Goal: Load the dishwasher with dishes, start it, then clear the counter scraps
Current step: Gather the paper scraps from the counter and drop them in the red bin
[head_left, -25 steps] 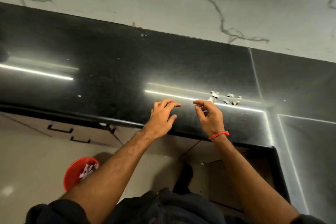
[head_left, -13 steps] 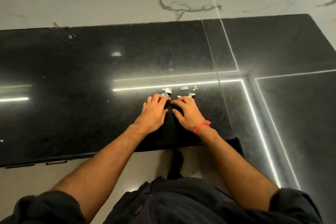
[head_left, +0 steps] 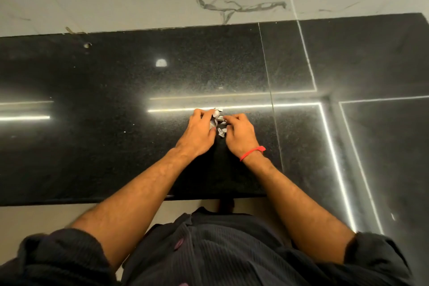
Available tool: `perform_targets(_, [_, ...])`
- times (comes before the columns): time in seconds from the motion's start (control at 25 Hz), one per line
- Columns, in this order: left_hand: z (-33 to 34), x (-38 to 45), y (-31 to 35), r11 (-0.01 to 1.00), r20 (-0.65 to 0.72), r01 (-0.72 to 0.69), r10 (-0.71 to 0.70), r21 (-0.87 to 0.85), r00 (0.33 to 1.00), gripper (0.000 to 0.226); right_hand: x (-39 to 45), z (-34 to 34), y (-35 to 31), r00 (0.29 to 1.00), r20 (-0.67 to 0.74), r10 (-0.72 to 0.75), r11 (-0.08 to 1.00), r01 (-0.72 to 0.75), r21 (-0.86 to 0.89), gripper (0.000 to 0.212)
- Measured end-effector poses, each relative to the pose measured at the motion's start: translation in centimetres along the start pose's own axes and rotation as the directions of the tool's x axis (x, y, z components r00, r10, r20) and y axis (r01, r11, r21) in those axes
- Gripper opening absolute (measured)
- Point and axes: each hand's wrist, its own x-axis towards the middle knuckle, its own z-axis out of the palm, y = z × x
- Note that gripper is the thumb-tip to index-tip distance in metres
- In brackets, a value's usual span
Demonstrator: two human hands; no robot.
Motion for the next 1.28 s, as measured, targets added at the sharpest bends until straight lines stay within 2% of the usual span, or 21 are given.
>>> perform_targets(0.04, [0.1,0.2,0.3,0.999,-0.014,0.034,-0.035,-0.04,0.999,0.056,0.2,-0.1,-0.4,0.999,0.006,0.048,0.992,-0.048,0.119,0.042])
perform_targets(0.12, [-0.5,0.4,0.2,0.987,-0.07,0.139,-0.145,-0.081,0.987,0.06,1.1,-1.0,0.4,0.981,-0.069,0.18,0.935,-0.149,0.323,0.048])
perform_targets(0.16, [-0.9,0.5,-0.2,0.983,-0.073,0.167,-0.173,-0.077,0.982,0.061,1.4,-1.6,1.0,0.974,-0.112,0.199,0.932,-0.153,0.327,0.048])
perform_targets(0.24, [-1.3,0.3,-0.8,0.99,-0.004,0.141,-0.141,-0.012,0.99,0.071,1.8,-3.0,1.6,0.991,-0.085,0.102,0.986,-0.09,0.137,0.045])
perform_targets(0.32, [-1.4,0.3,-0.8,0.996,0.088,0.036,-0.043,0.076,0.995,0.089,2.5,-3.6,1.3,0.981,0.173,-0.089,0.991,0.104,-0.085,0.059])
perform_targets(0.4, [-1.4,0.3,-0.8,0.993,0.131,-0.034,0.019,0.116,0.991,0.102,3.4,-3.4,0.8,0.889,0.433,-0.15,0.94,0.263,-0.215,0.082])
perform_targets(0.48, [-1.2,0.3,-0.8,0.993,0.151,-0.066,0.051,0.096,0.987,0.098,3.8,-2.9,0.7,0.843,0.516,-0.153,0.919,0.313,-0.24,0.086])
perform_targets(0.6, [-0.7,-0.2,-0.7,0.997,0.111,-0.083,0.082,0.008,0.99,0.077,4.4,-2.6,0.9,0.863,0.453,-0.225,0.937,0.319,-0.142,0.068])
perform_targets(0.72, [0.1,-1.1,-0.6,0.995,-0.044,-0.063,0.06,-0.08,0.997,0.05,4.0,-2.2,1.0,0.87,0.408,-0.277,0.934,0.344,-0.099,0.052])
perform_targets(0.96, [1.7,-2.7,-0.7,0.996,-0.286,-0.018,-0.007,-0.082,0.958,0.021,1.5,0.0,1.0,0.893,0.145,-0.427,0.888,0.444,-0.122,0.017])
perform_targets(1.08, [1.8,-3.3,-0.8,0.992,-0.336,0.019,-0.061,-0.127,0.94,0.017,1.2,0.5,-0.1,0.941,0.143,-0.307,0.936,0.325,-0.133,0.016])
perform_targets(1.16, [1.2,-3.6,-0.8,0.977,-0.317,0.051,-0.116,-0.206,0.941,0.016,1.1,0.7,-0.6,0.977,0.16,-0.142,0.982,0.159,-0.098,0.013])
perform_targets(1.24, [0.2,-4.0,-1.5,0.93,-0.245,0.123,-0.216,-0.348,0.945,0.017,0.6,1.3,-1.4,0.983,0.175,0.056,0.989,-0.078,0.124,0.009])
perform_targets(1.28, [-0.3,-4.2,-2.2,0.892,-0.205,0.165,-0.271,-0.42,0.94,0.018,0.2,1.6,-1.9,0.971,0.203,0.129,0.94,-0.185,0.286,0.01])
